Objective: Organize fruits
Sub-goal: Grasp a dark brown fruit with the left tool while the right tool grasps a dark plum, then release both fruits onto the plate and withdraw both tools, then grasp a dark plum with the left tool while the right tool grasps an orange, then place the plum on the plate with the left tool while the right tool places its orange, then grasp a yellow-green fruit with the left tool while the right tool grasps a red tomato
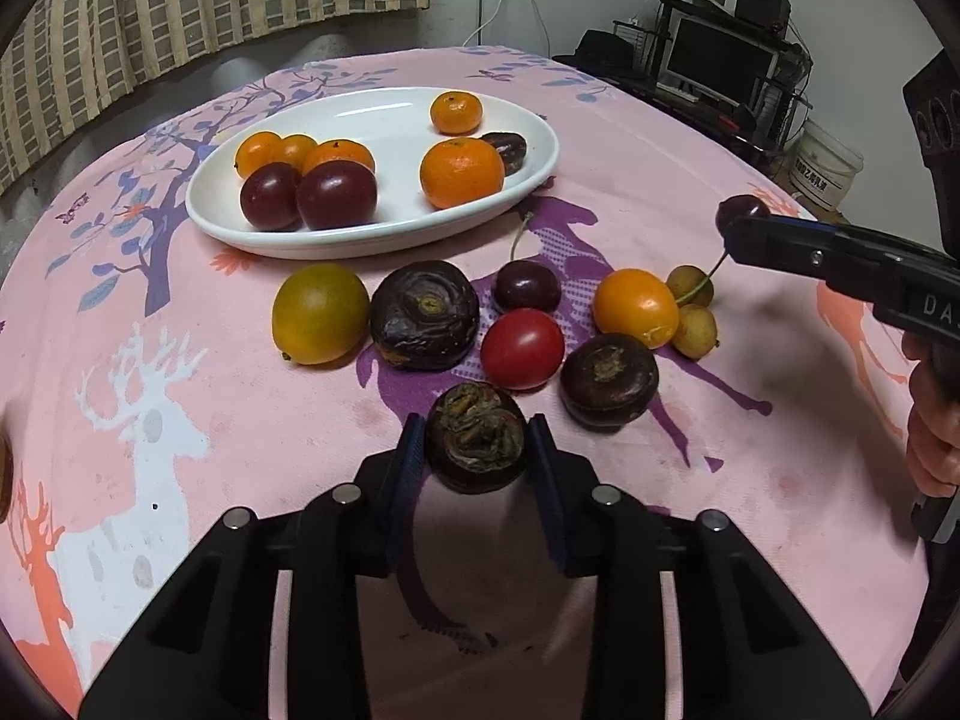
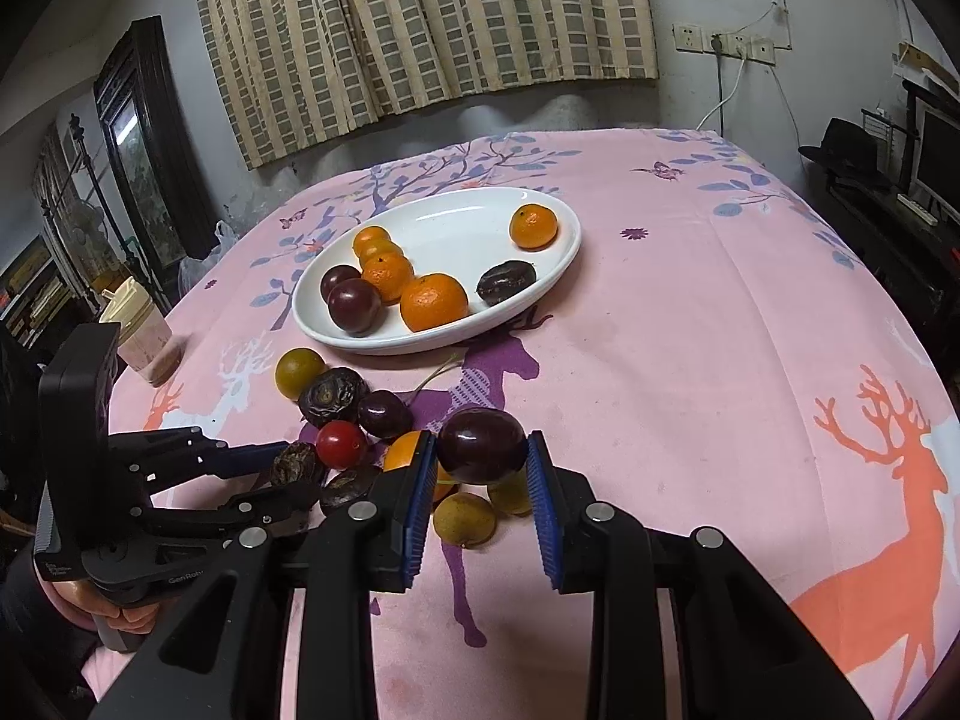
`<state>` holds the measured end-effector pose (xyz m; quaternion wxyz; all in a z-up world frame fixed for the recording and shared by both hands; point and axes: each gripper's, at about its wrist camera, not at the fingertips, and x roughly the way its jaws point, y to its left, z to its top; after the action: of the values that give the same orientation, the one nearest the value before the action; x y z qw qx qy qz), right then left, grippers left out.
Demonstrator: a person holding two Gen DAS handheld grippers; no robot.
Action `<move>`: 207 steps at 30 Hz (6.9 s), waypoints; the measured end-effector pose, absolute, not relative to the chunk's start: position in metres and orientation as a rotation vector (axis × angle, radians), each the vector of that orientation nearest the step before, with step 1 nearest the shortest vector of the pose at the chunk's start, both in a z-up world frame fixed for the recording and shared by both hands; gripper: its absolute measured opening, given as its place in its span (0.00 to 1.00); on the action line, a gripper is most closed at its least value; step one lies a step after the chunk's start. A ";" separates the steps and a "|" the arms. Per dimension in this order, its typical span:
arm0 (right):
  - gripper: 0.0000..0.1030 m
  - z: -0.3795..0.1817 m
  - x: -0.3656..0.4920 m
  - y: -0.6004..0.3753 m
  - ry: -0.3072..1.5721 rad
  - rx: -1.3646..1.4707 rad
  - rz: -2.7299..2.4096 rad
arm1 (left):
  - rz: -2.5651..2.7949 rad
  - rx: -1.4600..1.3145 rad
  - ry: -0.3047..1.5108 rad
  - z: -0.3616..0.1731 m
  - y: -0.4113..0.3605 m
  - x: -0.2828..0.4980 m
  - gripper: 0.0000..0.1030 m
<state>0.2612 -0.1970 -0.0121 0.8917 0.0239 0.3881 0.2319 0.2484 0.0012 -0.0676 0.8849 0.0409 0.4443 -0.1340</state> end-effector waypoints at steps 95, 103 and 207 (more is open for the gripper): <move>0.35 0.002 0.289 -0.170 0.857 -0.077 0.660 | -0.319 0.061 0.959 -0.066 -0.039 0.257 0.37; 0.35 0.000 0.291 -0.173 0.862 -0.060 0.664 | -0.341 -0.030 0.942 -0.052 -0.025 0.233 0.35; 0.30 -0.009 0.272 -0.137 0.856 0.129 0.489 | -0.150 -0.296 0.927 -0.059 0.071 0.280 0.39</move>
<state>0.2719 -0.1370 -0.0091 0.8790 0.0619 0.4105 0.2345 0.2800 0.0709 -0.0593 0.8811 -0.1423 0.4452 -0.0719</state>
